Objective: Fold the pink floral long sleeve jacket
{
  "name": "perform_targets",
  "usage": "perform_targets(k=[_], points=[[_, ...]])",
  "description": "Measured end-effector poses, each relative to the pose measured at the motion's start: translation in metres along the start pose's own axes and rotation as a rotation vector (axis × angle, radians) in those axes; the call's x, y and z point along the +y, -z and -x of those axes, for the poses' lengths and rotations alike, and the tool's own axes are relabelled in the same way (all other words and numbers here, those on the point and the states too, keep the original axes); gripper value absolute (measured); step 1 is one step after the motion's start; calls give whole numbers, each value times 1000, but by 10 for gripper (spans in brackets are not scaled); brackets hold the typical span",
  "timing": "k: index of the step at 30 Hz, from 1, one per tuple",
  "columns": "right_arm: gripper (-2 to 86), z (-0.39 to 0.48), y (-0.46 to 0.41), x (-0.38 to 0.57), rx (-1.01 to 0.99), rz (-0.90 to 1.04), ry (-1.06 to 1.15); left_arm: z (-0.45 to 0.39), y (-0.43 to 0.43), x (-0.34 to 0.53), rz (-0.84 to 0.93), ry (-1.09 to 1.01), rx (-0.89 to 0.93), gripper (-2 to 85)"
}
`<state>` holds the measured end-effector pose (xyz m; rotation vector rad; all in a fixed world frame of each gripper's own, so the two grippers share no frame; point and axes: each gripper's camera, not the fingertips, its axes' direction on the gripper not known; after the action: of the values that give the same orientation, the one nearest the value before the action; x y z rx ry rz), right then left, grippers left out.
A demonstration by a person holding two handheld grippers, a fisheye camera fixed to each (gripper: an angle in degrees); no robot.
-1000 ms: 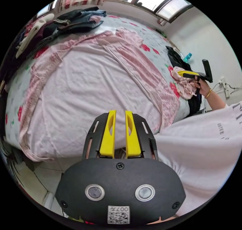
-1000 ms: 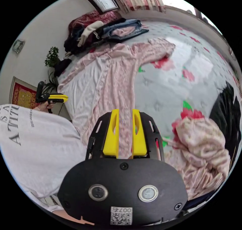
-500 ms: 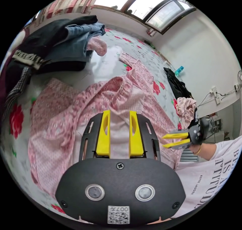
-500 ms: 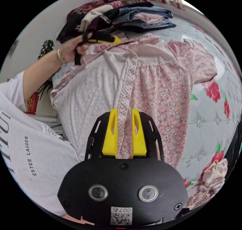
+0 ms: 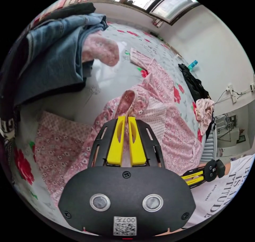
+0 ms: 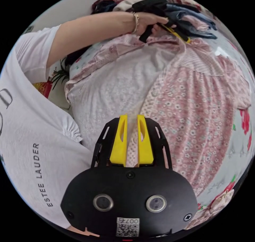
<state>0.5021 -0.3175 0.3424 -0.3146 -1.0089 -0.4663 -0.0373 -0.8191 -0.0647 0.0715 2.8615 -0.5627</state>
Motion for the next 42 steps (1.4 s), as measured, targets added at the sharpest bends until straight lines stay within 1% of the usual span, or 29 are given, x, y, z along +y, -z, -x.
perform_targets(k=[2, 3, 4, 7, 9, 12, 14, 16, 17, 19, 22, 24, 26, 27, 28, 30, 32, 34, 35, 37, 38, 42], points=[[57, -2, 0, -4, 6, -59, -8, 7, 3, 10, -41, 47, 34, 53], [57, -2, 1, -5, -6, -58, -3, 13, 9, 13, -24, 106, 54, 63], [57, -3, 5, -6, -17, -61, 11, 14, 19, 18, -45, 133, 47, 71], [56, -6, 21, 10, 39, -98, 3, 0, 53, 40, -145, 123, -26, 72], [56, -16, 35, 34, 73, -135, -46, -15, 69, 60, -168, 114, -44, 74], [57, -51, 56, 94, 179, -156, -214, -54, 80, 108, -185, 94, -20, 75], [59, -91, 73, 158, 271, -169, -416, -83, 79, 143, -180, 89, 8, 75], [62, -120, 80, 206, 303, -166, -554, -128, 68, 188, -150, 90, 65, 75], [65, -135, 78, 230, 314, -143, -602, -140, 65, 198, -143, 93, 78, 76], [66, -151, 69, 255, 316, -98, -629, -190, 52, 230, -109, 91, 166, 78], [57, -160, 42, 271, 294, -60, -586, -253, 36, 251, -64, 51, 219, 80], [38, -158, 23, 273, 275, -37, -542, -285, 25, 257, -16, 17, 205, 79], [16, -147, 12, 278, 362, -42, -466, -309, 7, 261, 58, -8, 173, 70], [12, -146, 10, 280, 369, -29, -455, -317, -8, 263, 151, 17, 117, 57], [7, -145, 9, 286, 372, -25, -446, -321, -18, 267, 227, 45, 41, 24], [4, -148, 9, 299, 367, -33, -460, -325, -8, 273, 170, 77, 22, 3], [4, -153, 13, 319, 371, -58, -513, -327, 1, 278, 189, 114, -13, 1], [8, -147, 23, 332, 406, -100, -514, -336, 28, 294, 106, 132, -45, 3], [12, -137, 31, 339, 423, -159, -473, -337, 35, 300, 90, 144, -47, 3], [19, -120, 39, 345, 415, -217, -394, -342, 61, 329, 25, 219, -58, 5], [25, -109, 40, 344, 395, -226, -340, -342, 66, 337, 10, 243, -57, 5], [41, -74, 28, 331, 359, -199, -138, -337, 100, 410, -86, 472, -42, 17]])
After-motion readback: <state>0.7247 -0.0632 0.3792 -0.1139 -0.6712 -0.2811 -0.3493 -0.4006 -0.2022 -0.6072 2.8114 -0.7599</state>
